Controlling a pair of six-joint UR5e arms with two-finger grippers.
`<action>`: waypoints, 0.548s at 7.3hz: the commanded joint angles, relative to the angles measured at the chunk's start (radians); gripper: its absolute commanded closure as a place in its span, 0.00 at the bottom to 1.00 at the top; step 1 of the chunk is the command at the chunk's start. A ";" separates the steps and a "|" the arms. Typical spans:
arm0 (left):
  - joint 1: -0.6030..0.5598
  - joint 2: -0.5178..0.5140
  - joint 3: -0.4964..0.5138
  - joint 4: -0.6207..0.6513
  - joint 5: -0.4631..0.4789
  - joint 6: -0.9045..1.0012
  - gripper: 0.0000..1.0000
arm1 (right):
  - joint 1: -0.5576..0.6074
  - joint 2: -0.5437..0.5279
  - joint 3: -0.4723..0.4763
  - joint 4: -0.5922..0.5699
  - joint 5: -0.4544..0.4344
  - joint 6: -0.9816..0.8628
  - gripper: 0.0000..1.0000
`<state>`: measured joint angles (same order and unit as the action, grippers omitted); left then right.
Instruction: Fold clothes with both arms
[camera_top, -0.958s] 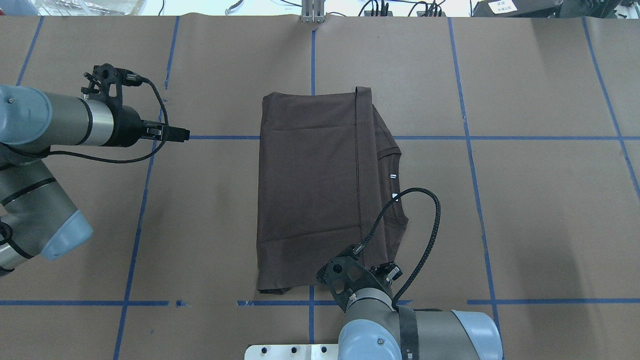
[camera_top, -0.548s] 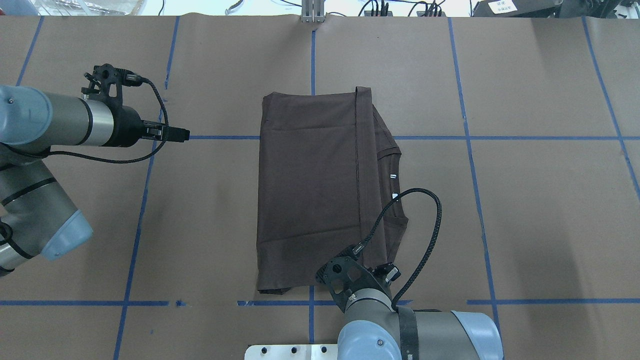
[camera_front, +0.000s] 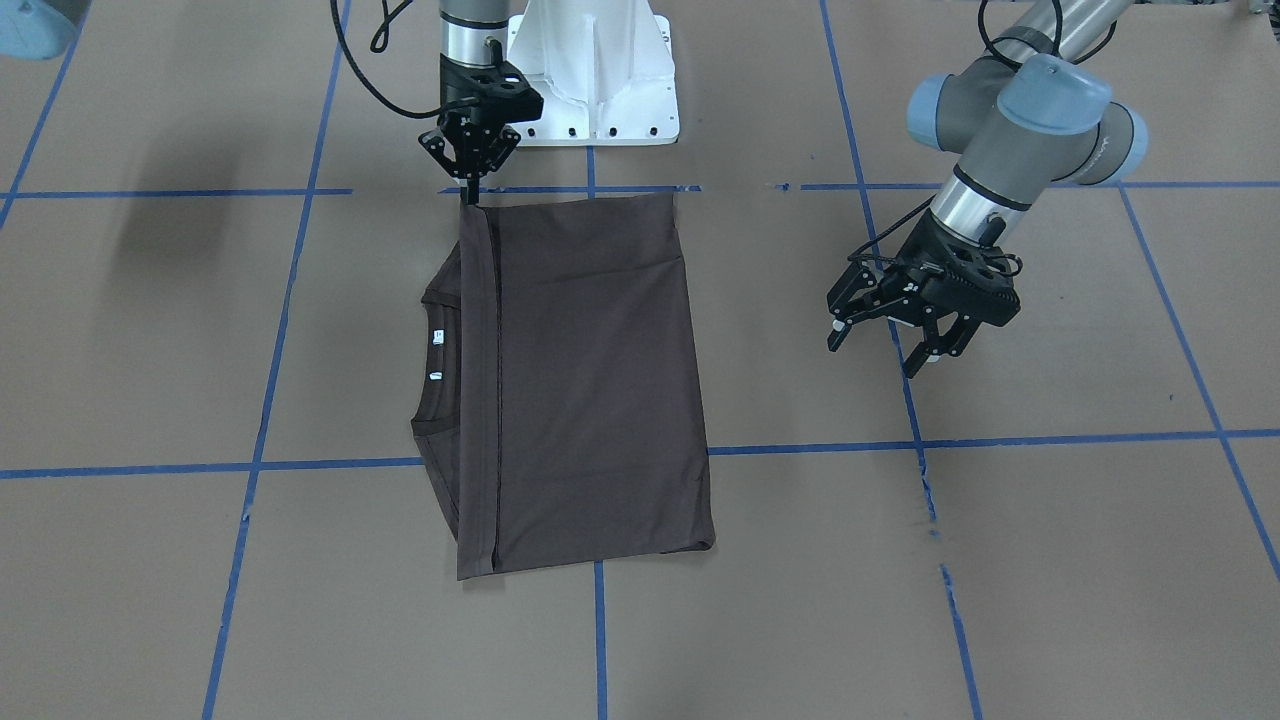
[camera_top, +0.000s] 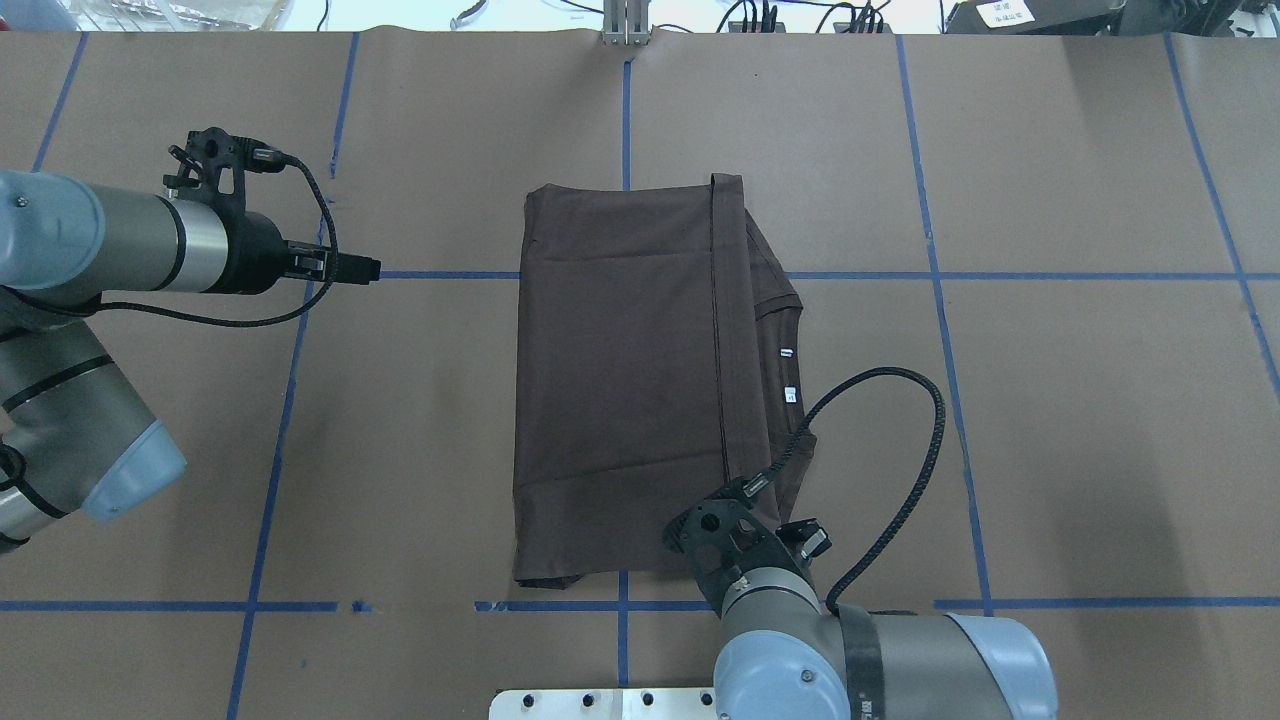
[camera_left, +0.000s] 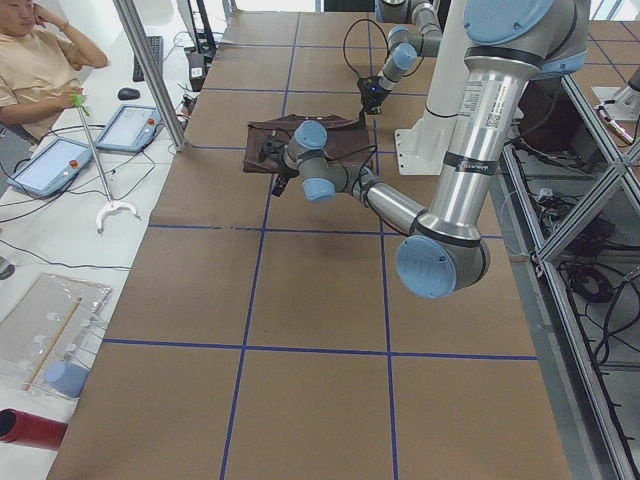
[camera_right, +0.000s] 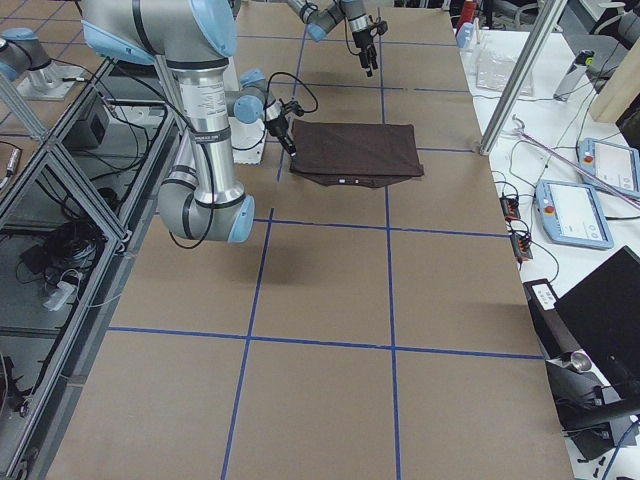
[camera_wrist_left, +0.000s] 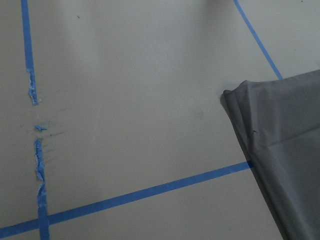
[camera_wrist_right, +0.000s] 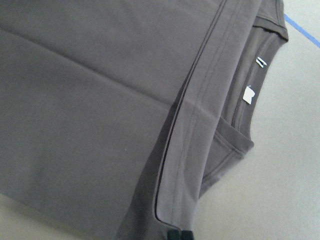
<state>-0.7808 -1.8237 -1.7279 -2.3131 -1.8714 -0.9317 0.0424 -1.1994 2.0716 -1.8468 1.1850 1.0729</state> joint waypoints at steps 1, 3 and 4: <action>0.000 0.000 0.002 0.001 0.002 0.001 0.00 | -0.048 -0.063 0.016 0.000 -0.005 0.146 1.00; 0.002 0.000 0.004 0.000 0.002 0.001 0.00 | -0.065 -0.083 0.018 0.001 -0.010 0.234 0.91; 0.002 0.000 0.004 0.000 0.002 0.001 0.00 | -0.070 -0.083 0.019 0.001 -0.012 0.287 0.01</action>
<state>-0.7796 -1.8239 -1.7248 -2.3131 -1.8700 -0.9311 -0.0204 -1.2788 2.0889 -1.8460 1.1751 1.3000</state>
